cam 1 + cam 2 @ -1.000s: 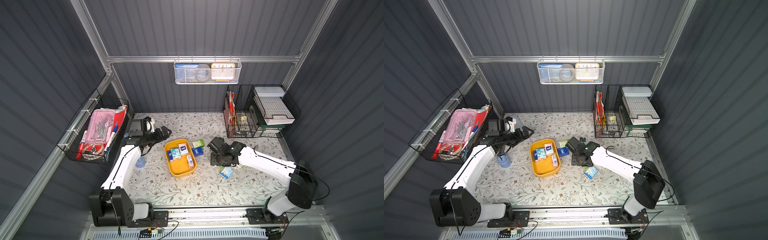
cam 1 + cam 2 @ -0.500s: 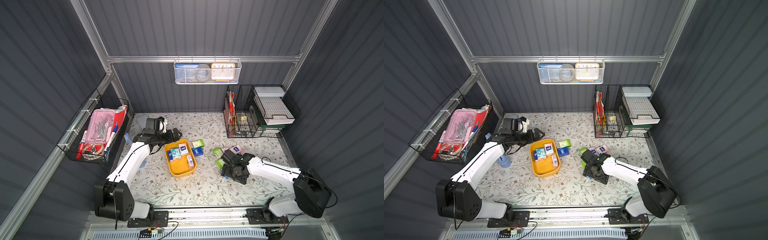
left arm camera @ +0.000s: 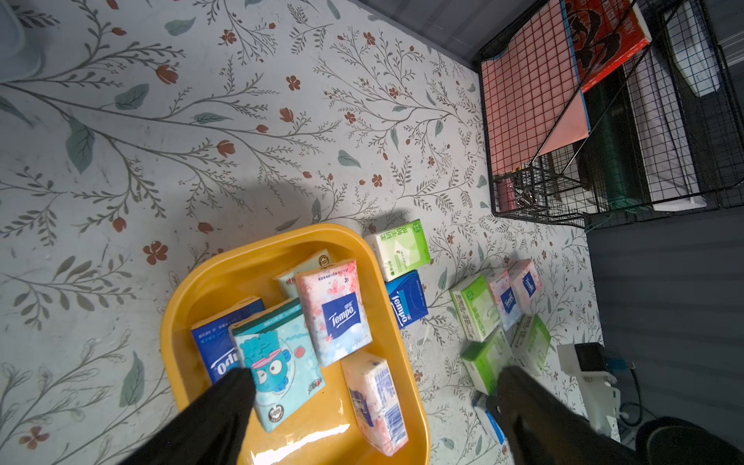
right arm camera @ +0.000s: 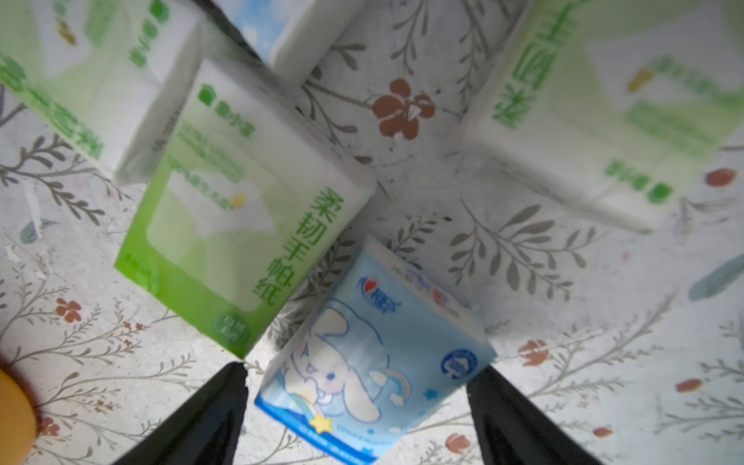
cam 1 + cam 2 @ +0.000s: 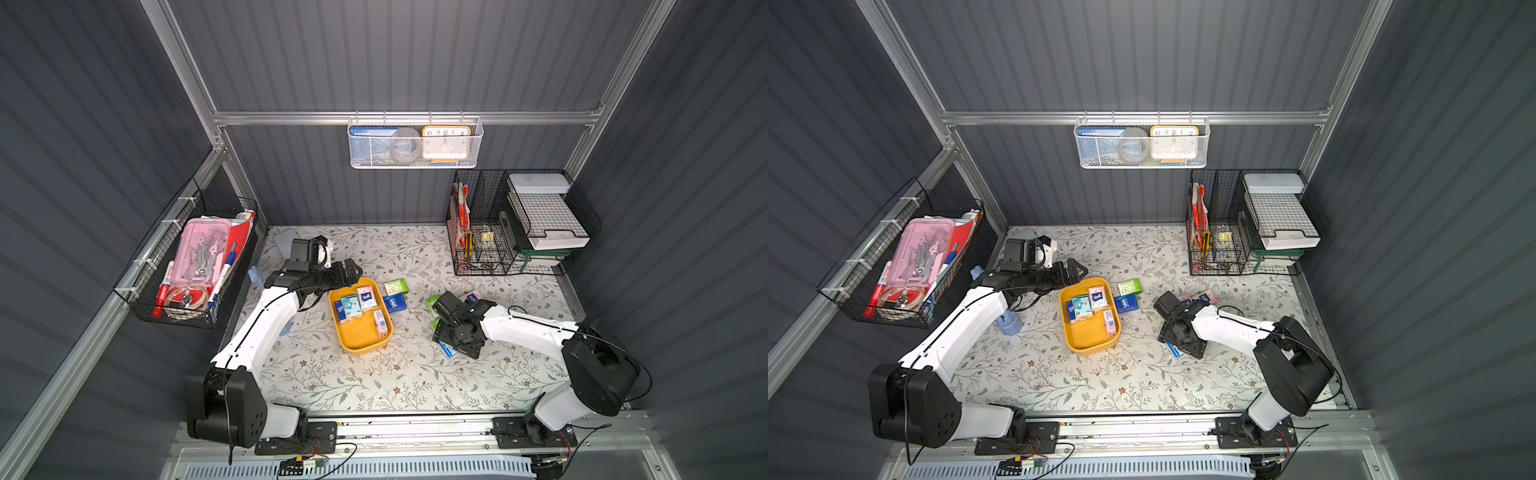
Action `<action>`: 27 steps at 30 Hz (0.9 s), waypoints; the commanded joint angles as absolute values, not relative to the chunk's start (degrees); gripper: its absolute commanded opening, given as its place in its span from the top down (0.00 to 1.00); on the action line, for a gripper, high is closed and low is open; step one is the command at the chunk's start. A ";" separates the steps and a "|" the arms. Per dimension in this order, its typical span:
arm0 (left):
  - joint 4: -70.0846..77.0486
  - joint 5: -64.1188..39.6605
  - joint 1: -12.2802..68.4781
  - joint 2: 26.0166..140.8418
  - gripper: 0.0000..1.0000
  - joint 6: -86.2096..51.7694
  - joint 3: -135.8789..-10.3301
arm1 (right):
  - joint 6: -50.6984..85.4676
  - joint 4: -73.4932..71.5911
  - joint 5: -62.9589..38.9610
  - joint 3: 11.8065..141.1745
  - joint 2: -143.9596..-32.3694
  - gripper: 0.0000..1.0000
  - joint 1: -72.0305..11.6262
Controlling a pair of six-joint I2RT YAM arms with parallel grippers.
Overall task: Put the pocket tissues into the storage box
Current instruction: Pick up the pocket tissues from the center of the board.
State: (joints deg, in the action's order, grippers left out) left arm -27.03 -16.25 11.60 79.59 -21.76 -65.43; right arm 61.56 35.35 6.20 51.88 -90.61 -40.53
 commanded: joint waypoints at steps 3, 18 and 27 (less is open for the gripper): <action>-27.77 -16.20 11.38 79.54 0.01 -20.48 -65.11 | 63.54 33.31 6.48 51.51 -92.94 0.10 -40.22; -29.66 -15.64 11.36 78.65 0.01 -19.86 -65.60 | 63.39 29.69 5.98 49.75 -95.17 0.35 -39.59; -29.49 -14.80 11.35 78.84 0.01 -20.03 -65.25 | 59.14 33.38 6.17 52.02 -91.64 0.51 -39.53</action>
